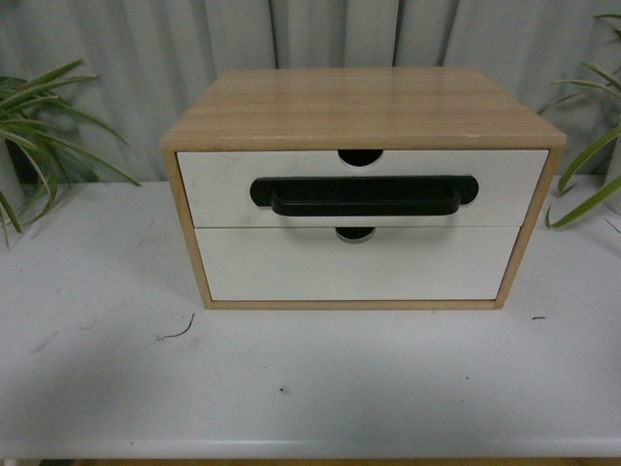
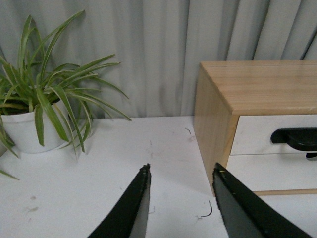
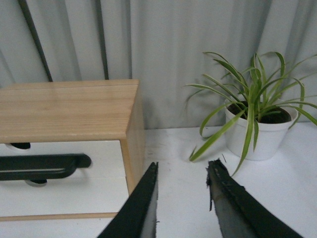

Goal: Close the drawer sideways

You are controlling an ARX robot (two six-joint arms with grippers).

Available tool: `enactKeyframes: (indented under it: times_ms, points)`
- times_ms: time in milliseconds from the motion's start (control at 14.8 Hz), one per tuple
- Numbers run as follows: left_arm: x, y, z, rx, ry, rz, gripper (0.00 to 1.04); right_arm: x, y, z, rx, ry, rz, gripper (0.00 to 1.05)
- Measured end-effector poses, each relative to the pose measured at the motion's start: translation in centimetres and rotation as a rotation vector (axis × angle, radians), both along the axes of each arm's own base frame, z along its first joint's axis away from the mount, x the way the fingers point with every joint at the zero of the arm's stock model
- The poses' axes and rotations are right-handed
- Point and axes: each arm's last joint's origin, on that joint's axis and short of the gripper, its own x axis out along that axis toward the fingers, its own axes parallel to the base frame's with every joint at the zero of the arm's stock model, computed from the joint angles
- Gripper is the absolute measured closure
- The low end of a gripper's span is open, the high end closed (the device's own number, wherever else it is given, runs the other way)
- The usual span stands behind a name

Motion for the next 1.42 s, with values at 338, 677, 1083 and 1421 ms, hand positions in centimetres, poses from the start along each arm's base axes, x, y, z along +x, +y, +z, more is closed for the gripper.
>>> enactKeyframes:
  times_ms: [338, 677, 1083, 1421]
  points:
    - [-1.7, -1.1, -1.5, 0.007, -0.001, 0.006, 1.03, -2.3, 0.0, -2.3, -0.009, 0.013, -0.010, 1.03]
    - [-2.7, -1.1, -2.7, 0.007, -0.005, 0.007, 1.03, -3.8, 0.0, -3.4, -0.009, 0.014, -0.010, 1.03]
    - [-3.5, -1.1, -2.5, 0.008, -0.024, 0.007, 1.03, -4.9, 0.0, -4.1, -0.009, 0.004, -0.011, 1.03]
    - [-4.7, -1.1, -3.0, 0.007, -0.003, 0.006, 1.03, -5.6, 0.0, -4.1, -0.009, 0.000, -0.010, 1.03]
